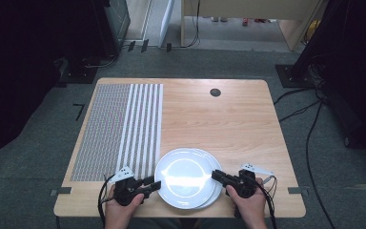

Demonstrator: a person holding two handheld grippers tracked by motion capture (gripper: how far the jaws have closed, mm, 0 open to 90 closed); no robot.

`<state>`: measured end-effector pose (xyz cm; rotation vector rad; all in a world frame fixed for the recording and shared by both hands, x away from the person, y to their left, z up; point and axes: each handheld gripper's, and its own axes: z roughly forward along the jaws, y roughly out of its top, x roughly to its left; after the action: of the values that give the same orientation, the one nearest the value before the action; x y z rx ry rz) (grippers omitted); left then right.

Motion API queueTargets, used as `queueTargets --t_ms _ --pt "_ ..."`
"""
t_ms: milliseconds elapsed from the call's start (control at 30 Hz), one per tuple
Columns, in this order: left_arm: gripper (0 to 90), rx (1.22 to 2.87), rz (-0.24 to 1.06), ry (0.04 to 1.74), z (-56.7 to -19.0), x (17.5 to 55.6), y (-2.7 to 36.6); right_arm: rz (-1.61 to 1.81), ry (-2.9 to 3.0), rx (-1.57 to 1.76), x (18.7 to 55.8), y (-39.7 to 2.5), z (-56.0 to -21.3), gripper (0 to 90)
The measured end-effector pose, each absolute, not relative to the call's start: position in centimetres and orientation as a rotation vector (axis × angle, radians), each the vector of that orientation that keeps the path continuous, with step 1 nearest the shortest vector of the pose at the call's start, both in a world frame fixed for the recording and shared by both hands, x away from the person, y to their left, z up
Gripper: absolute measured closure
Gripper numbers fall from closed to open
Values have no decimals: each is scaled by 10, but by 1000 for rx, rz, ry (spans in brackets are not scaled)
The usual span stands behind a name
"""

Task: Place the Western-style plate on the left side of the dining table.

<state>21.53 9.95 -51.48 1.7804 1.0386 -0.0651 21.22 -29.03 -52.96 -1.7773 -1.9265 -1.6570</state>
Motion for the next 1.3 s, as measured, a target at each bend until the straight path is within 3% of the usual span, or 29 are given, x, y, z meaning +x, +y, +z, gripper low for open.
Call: queueTargets --t_ms 333,667,1300 --pt "629 1759 -135 1047 -517 219 102 -1623 -1719 -1886 226 -285 -535 810" --pt "659 1783 -93 1053 -514 218 100 -1634 -1579 -1895 223 -290 -531 876" --pt "715 1734 -104 1121 -506 219 105 -1588 -1497 -1896 225 -286 -522 886"
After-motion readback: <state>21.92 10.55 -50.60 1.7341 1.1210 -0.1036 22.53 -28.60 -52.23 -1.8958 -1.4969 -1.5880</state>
